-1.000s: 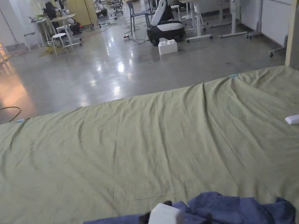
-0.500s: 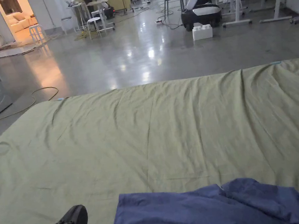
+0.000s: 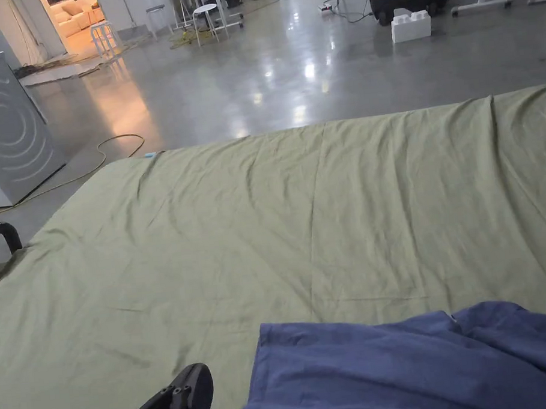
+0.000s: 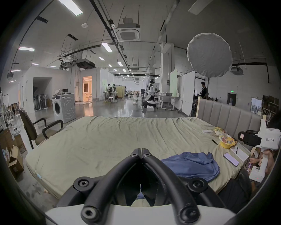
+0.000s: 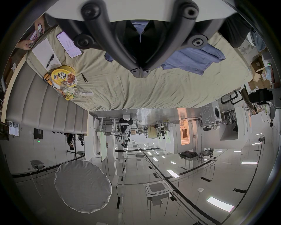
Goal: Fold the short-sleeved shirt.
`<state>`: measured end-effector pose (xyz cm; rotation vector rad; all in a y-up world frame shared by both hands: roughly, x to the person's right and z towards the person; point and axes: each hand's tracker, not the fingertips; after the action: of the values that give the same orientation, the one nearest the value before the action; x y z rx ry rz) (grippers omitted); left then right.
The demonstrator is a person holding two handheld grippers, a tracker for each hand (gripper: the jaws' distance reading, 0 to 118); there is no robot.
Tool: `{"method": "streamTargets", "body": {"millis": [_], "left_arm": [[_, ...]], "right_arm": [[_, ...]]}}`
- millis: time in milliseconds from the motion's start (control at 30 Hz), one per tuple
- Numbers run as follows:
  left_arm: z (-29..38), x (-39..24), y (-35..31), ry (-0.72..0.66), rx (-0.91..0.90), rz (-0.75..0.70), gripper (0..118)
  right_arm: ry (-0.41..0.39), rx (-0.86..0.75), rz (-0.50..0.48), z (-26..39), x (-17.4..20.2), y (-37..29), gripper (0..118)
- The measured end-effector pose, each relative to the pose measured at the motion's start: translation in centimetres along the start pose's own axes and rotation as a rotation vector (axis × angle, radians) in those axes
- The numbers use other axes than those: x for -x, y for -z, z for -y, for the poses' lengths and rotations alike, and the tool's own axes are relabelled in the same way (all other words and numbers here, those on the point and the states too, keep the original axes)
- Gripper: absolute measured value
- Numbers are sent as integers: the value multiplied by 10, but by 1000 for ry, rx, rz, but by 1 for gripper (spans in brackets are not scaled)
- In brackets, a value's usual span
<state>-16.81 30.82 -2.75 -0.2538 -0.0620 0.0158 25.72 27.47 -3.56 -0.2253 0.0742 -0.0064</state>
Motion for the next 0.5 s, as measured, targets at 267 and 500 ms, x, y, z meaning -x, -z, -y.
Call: {"method": "streamTargets", "body": {"millis": [267,500], "left_arm": [[13,33,91,-141,125,18,21],[58,58,279,-146,410,119,63]], "right_arm": [[18,60,-7,12,-3,15,0],[6,177,12,39,-16,26,0]]}}
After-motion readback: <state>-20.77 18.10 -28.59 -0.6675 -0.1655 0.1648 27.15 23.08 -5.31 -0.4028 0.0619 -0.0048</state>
